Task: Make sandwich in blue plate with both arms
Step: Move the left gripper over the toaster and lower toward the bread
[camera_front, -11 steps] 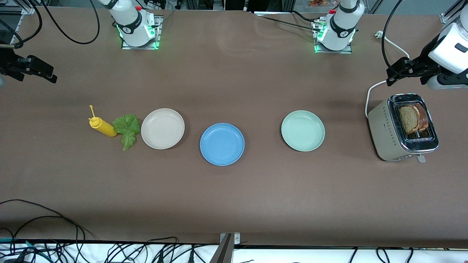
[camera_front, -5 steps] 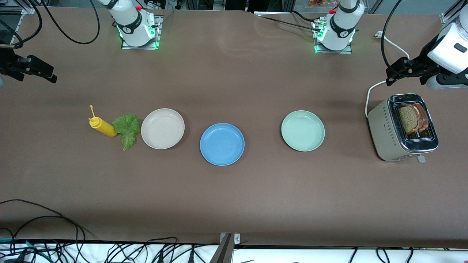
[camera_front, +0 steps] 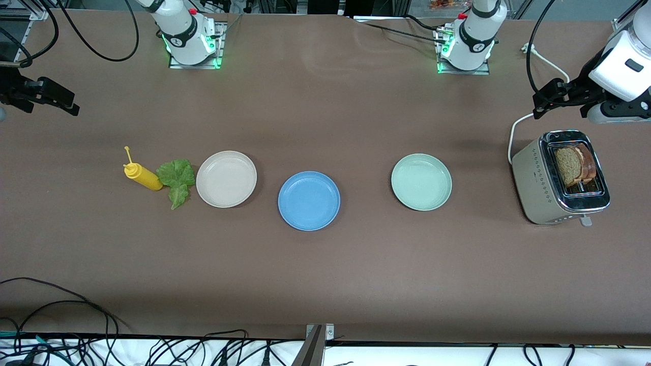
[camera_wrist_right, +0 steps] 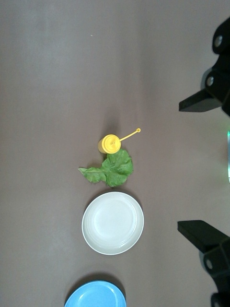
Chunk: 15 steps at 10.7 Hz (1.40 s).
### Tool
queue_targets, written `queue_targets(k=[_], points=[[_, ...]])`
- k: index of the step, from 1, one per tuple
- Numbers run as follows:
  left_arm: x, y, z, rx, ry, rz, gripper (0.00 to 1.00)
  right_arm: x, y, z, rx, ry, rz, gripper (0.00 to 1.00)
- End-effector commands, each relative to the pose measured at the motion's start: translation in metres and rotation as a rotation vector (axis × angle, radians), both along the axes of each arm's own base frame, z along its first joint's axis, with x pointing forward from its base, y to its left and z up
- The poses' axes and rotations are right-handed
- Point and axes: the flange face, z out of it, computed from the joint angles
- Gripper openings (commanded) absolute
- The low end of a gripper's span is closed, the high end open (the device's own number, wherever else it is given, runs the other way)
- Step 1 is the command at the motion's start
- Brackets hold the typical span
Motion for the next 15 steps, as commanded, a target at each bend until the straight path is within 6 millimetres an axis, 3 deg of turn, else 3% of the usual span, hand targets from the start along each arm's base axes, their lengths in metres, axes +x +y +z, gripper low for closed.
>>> queue_targets(k=[1, 2, 6, 8, 11, 14, 15], points=[[0.006, 0.000, 0.006, 0.003, -0.052, -0.002, 1.00, -0.001, -0.001, 0.007, 0.015, -0.006, 0.000, 1.00], [0.010, 0.002, 0.001, -0.005, -0.085, 0.001, 1.00, -0.001, -0.001, 0.007, 0.015, -0.006, 0.000, 1.00], [0.001, 0.017, 0.017, 0.009, -0.125, 0.033, 1.00, -0.001, -0.001, 0.007, 0.014, -0.006, -0.002, 1.00], [-0.006, 0.040, 0.024, 0.014, -0.139, 0.074, 1.00, -0.001, -0.001, 0.007, 0.015, -0.006, 0.000, 1.00], [-0.010, 0.056, 0.024, 0.019, -0.136, 0.070, 1.00, -0.001, -0.001, 0.007, 0.015, -0.006, 0.000, 1.00], [-0.009, 0.067, 0.007, 0.046, -0.100, 0.079, 1.00, -0.001, -0.001, 0.007, 0.015, -0.006, 0.000, 1.00], [-0.005, 0.079, -0.015, 0.046, -0.061, 0.099, 1.00, -0.001, -0.001, 0.007, 0.015, -0.006, 0.001, 1.00]])
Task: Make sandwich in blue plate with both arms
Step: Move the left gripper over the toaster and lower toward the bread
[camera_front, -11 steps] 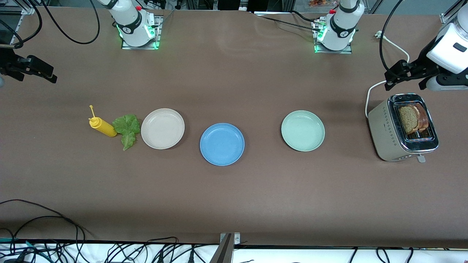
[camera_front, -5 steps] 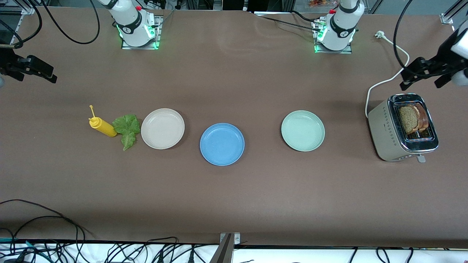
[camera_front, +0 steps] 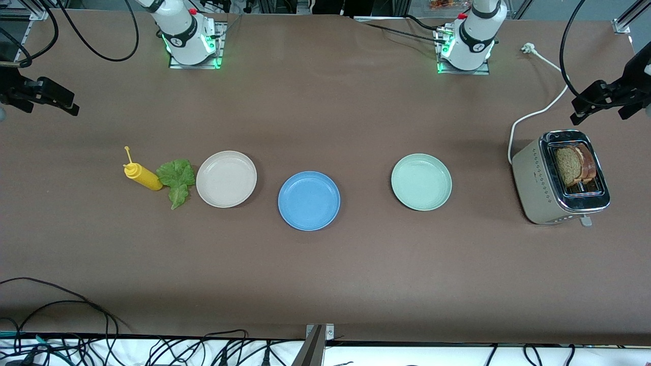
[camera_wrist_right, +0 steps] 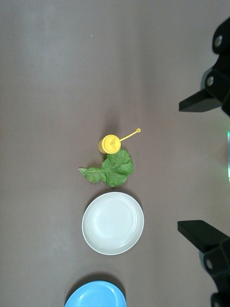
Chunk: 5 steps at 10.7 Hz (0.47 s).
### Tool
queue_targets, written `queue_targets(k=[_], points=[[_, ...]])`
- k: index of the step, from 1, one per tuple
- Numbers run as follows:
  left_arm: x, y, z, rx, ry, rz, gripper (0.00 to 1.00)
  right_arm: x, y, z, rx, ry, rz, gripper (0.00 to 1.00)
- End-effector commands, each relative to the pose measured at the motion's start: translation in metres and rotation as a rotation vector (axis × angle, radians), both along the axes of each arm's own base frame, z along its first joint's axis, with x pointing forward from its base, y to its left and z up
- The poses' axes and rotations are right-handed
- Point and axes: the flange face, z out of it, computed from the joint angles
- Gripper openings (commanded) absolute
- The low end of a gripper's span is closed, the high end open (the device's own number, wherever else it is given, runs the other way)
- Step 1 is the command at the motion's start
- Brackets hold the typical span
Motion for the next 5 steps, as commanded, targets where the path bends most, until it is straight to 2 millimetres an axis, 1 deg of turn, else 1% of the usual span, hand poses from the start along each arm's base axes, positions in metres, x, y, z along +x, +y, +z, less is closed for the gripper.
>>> queue_targets(k=[1, 3, 5], points=[[-0.003, 0.038, -0.048, 0.019, 0.061, 0.035, 1.00, -0.001, 0.000, 0.007, 0.015, -0.005, 0.002, 1.00], [-0.003, 0.058, -0.083, 0.016, 0.066, 0.067, 1.00, 0.000, 0.000, 0.006, 0.014, -0.005, 0.002, 1.00], [-0.001, 0.067, -0.108, 0.015, 0.073, 0.080, 1.00, 0.001, -0.004, 0.006, 0.007, -0.009, -0.004, 1.00]])
